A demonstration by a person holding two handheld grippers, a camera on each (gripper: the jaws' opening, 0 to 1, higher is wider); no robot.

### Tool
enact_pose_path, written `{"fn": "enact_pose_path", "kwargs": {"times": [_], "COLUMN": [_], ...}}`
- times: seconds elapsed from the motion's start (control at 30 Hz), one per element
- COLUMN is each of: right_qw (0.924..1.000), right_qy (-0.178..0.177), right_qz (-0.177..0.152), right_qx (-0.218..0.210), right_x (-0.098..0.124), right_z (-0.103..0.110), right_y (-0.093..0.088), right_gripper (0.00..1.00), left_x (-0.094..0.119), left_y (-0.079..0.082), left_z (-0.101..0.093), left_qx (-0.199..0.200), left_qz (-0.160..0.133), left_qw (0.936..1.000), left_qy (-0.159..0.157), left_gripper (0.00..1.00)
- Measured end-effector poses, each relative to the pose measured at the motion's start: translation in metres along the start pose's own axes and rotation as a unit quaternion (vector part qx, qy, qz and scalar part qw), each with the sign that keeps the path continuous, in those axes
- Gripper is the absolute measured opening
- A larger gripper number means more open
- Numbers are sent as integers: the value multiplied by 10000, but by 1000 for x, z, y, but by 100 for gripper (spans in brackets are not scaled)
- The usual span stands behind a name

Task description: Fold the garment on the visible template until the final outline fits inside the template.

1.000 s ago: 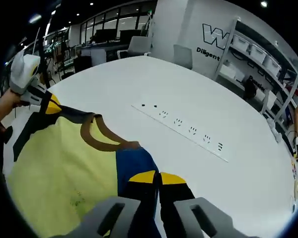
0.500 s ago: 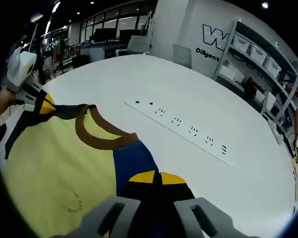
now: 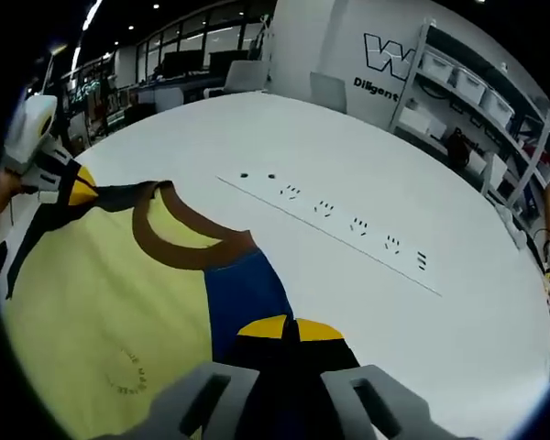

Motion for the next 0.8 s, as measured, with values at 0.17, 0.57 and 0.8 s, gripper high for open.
{"fn": "enact_pose_path", "kwargs": {"times": [0.17, 0.57, 0.8], "right_qw": [9998, 9991, 9987], "right_qy": [14, 17, -44], "right_qz": [-180, -379, -512], "right_qx": [-112, 172, -67], "right_x": [-3, -8, -9], "right_z": [-4, -8, -11], "right_y": [1, 3, 3], "right_gripper": [0, 0, 0], "left_x": [-1, -2, -3], "left_y": [-1, 0, 1], "left_z": [2, 3, 1], "left_qx": [167, 299, 217], "left_qz": [-20, -66, -76], "left_qw": [9999, 9995, 9997], "left_qy": [-37, -20, 61], "left_gripper": [0, 0, 0]}}
Point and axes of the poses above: the point that each gripper's makers call its tool centre point, and the gripper's own axes: x roughly backward along the fingers, z roughly to its left, y roughly out of its top, the point moved 8 cm from there along x, roughly backward along the fingers, and after that the axes turned 10 degrees about y, right-handed, at the moved point
